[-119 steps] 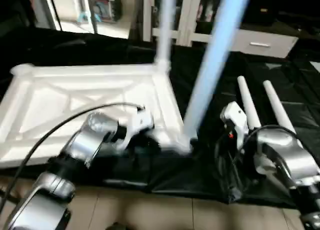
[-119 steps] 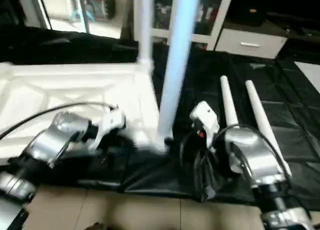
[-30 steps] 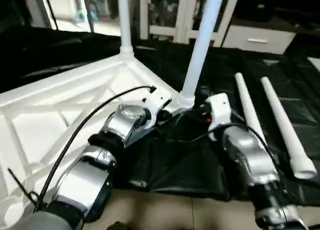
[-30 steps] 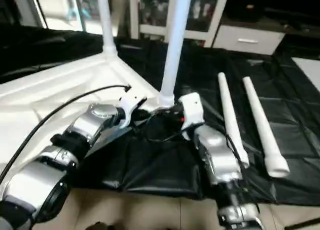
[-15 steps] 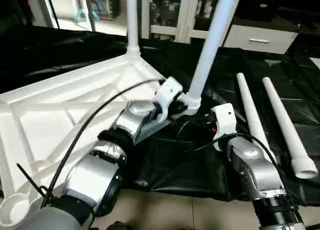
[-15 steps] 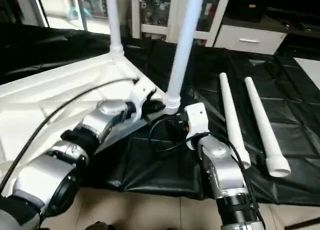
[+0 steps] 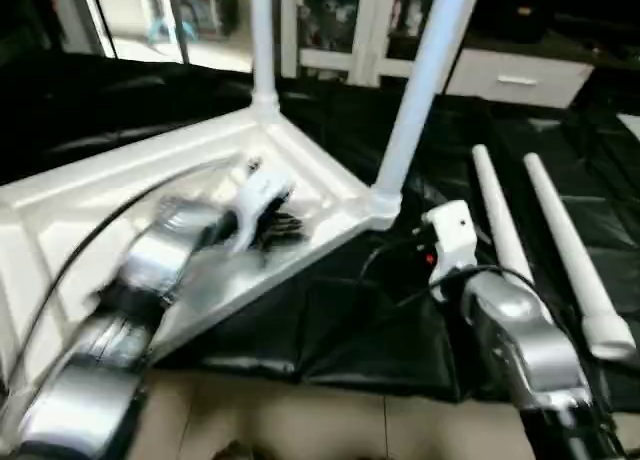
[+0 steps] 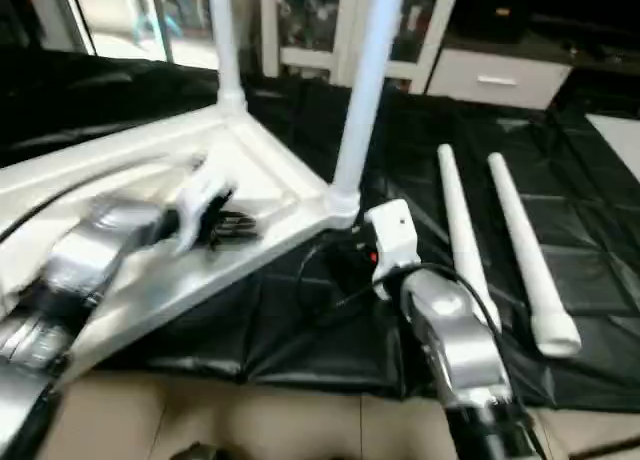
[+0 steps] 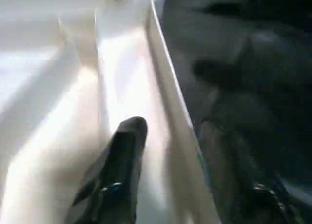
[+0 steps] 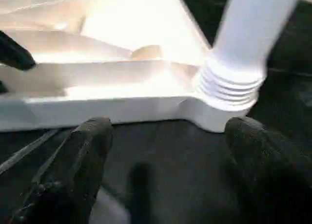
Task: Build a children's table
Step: Rotate leg to tighten, then rotate table base
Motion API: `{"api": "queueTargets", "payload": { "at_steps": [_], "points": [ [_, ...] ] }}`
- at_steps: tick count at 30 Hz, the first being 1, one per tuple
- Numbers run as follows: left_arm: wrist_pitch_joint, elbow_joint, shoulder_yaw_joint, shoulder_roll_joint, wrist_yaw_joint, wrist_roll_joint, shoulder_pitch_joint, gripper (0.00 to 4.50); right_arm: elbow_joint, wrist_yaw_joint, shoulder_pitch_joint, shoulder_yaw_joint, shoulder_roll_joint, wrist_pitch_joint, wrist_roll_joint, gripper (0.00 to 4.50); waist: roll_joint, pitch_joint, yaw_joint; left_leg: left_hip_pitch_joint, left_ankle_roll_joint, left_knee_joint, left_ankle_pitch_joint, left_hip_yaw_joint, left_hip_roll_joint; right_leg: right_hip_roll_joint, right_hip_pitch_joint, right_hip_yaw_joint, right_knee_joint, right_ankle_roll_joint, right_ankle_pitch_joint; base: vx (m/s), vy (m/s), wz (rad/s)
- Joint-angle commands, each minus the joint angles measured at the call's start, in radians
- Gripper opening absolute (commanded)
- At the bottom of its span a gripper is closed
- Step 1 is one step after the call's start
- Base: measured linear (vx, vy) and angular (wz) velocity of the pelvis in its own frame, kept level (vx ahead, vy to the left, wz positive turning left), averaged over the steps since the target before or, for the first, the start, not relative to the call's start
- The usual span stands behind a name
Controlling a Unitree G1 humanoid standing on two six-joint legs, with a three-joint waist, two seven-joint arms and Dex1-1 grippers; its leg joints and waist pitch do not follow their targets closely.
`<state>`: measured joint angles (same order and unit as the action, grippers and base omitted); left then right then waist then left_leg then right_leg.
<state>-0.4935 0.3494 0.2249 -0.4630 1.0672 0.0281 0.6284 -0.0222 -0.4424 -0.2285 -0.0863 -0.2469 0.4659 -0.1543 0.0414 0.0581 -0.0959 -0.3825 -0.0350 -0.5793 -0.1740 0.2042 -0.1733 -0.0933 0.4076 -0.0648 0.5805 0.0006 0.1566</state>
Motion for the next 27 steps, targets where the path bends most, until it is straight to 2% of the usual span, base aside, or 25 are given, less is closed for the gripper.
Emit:
{"api": "queueTargets", "payload": {
  "at_steps": [1, 2, 3, 4, 5, 6, 7, 8, 9, 11, 12, 13, 15, 20, 22, 27],
  "points": [
    [-0.097, -0.139, 0.021, -0.024, 0.013, 0.025, -0.014, 2.26, -0.054, -0.046, 0.018, -0.003, -0.021, 0.034, -0.024, 4.07, -0.017, -0.063, 0.007, 0.044, -0.034, 0.08, -0.252, -0.023, -0.065, -0.056, -0.034, 0.047, -0.044, -0.223, 0.174, 0.0, 0.0, 0.0],
    [-0.139, -0.191, 0.023, -0.045, 0.012, 0.028, -0.04, 2.26, -0.09, -0.085, 0.032, -0.011, -0.037, 0.055, -0.049, 4.07, -0.016, -0.062, 0.005, 0.044, -0.052, 0.083, -0.292, -0.028, -0.069, -0.061, -0.038, 0.048, -0.045, -0.213, 0.207, 0.0, 0.0, 0.0],
    [-0.142, -0.195, 0.023, -0.047, 0.012, 0.027, -0.042, 2.26, -0.094, -0.089, 0.034, -0.012, -0.039, 0.057, -0.052, 4.07, -0.015, -0.059, 0.006, 0.038, -0.053, 0.086, -0.301, -0.03, -0.069, -0.061, -0.04, 0.049, -0.047, -0.202, 0.225, 0.0, 0.0, 0.0],
    [-0.181, -0.244, 0.024, -0.062, 0.011, 0.024, -0.066, 2.26, -0.133, -0.135, 0.049, -0.021, -0.06, 0.076, -0.082, 4.07, -0.015, -0.057, 0.01, 0.041, -0.059, 0.088, -0.333, -0.031, -0.067, -0.06, -0.038, 0.049, -0.053, -0.183, 0.268, 0.0, 0.0, 0.0],
    [-0.219, -0.289, 0.028, -0.078, 0.012, 0.023, -0.094, 2.26, -0.181, -0.195, 0.069, -0.033, -0.094, 0.101, -0.122, 4.07, -0.016, -0.054, 0.013, 0.038, -0.063, 0.089, -0.35, -0.033, -0.064, -0.06, -0.035, 0.05, -0.059, -0.166, 0.31, 0.0, 0.0, 0.0],
    [-0.23, -0.3, 0.029, -0.081, 0.012, 0.022, -0.1, 2.26, -0.191, -0.206, 0.073, -0.036, -0.101, 0.106, -0.13, 4.07, -0.014, -0.056, 0.014, 0.038, -0.064, 0.089, -0.357, -0.035, -0.064, -0.061, -0.04, 0.049, -0.059, -0.158, 0.322, 0.0, 0.0, 0.0],
    [-0.257, -0.33, 0.031, -0.09, 0.012, 0.019, -0.116, 2.26, -0.215, -0.236, 0.084, -0.043, -0.12, 0.117, -0.149, 4.07, -0.015, -0.057, 0.012, 0.041, -0.064, 0.088, -0.351, -0.036, -0.067, -0.061, -0.038, 0.052, -0.06, -0.149, 0.32, 0.0, 0.0, 0.0],
    [-0.272, -0.345, 0.038, -0.096, 0.006, 0.005, -0.13, 2.26, -0.231, -0.259, 0.091, -0.047, -0.14, 0.123, -0.158, 4.07, -0.019, -0.056, 0.012, 0.041, -0.064, 0.089, -0.35, -0.036, -0.066, -0.06, -0.036, 0.052, -0.06, -0.149, 0.317, 0.0, 0.0, 0.0],
    [-0.288, -0.357, 0.045, -0.102, -0.003, -0.004, -0.139, 2.26, -0.238, -0.27, 0.096, -0.049, -0.153, 0.123, -0.159, 4.07, -0.015, -0.057, 0.014, 0.037, -0.061, 0.088, -0.343, -0.036, -0.064, -0.059, -0.038, 0.051, -0.061, -0.148, 0.315, 0.0, 0.0, 0.0],
    [-0.307, -0.364, 0.054, -0.105, -0.012, -0.01, -0.144, 2.26, -0.24, -0.273, 0.098, -0.049, -0.16, 0.124, -0.157, 4.07, -0.015, -0.057, 0.012, 0.041, -0.063, 0.086, -0.354, -0.036, -0.062, -0.06, -0.033, 0.051, -0.067, -0.151, 0.341, 0.0, 0.0, 0.0],
    [-0.33, -0.369, 0.063, -0.107, -0.023, -0.012, -0.145, 2.26, -0.243, -0.27, 0.1, -0.05, -0.162, 0.123, -0.149, 4.07, -0.024, -0.056, 0.012, 0.042, -0.068, 0.086, -0.36, -0.036, -0.062, -0.059, -0.031, 0.052, -0.066, -0.152, 0.345, 0.0, 0.0, 0.0],
    [-0.349, -0.377, 0.074, -0.112, -0.035, -0.013, -0.146, 2.26, -0.25, -0.27, 0.102, -0.049, -0.163, 0.13, -0.149, 4.07, -0.017, -0.057, 0.015, 0.041, -0.067, 0.085, -0.362, -0.036, -0.06, -0.058, -0.032, 0.051, -0.067, -0.149, 0.351, 0.0, 0.0, 0.0],
    [-0.361, -0.376, 0.079, -0.112, -0.053, -0.016, -0.145, 2.26, -0.262, -0.27, 0.105, -0.047, -0.165, 0.142, -0.156, 4.07, -0.021, -0.058, 0.014, 0.041, -0.065, 0.085, -0.358, -0.037, -0.059, -0.056, -0.032, 0.051, -0.066, -0.147, 0.345, 0.0, 0.0, 0.0],
    [-0.373, -0.354, 0.077, -0.103, -0.098, -0.043, -0.136, 2.26, -0.305, -0.287, 0.127, -0.062, -0.187, 0.169, -0.182, 4.07, -0.022, -0.062, 0.013, 0.039, -0.057, 0.082, -0.321, -0.036, -0.059, -0.053, -0.036, 0.05, -0.06, -0.157, 0.282, 0.0, 0.0, 0.0],
    [-0.373, -0.347, 0.077, -0.099, -0.114, -0.047, -0.13, 1.98, -0.319, -0.303, 0.135, -0.069, -0.197, 0.176, -0.194, 4.07, -0.023, -0.064, 0.012, 0.039, -0.054, 0.081, -0.312, -0.036, -0.059, -0.053, -0.038, 0.05, -0.059, -0.163, 0.263, 0.0, 0.0, 0.0],
    [-0.383, -0.342, 0.081, -0.099, -0.126, -0.032, -0.123, 1.63, -0.338, -0.329, 0.15, -0.078, -0.218, 0.195, -0.207, 4.07, -0.022, -0.065, 0.01, 0.037, -0.047, 0.078, -0.296, -0.036, -0.058, -0.053, -0.041, 0.049, -0.056, -0.169, 0.242, 0.0, 0.0, 0.0]
  ]
}}
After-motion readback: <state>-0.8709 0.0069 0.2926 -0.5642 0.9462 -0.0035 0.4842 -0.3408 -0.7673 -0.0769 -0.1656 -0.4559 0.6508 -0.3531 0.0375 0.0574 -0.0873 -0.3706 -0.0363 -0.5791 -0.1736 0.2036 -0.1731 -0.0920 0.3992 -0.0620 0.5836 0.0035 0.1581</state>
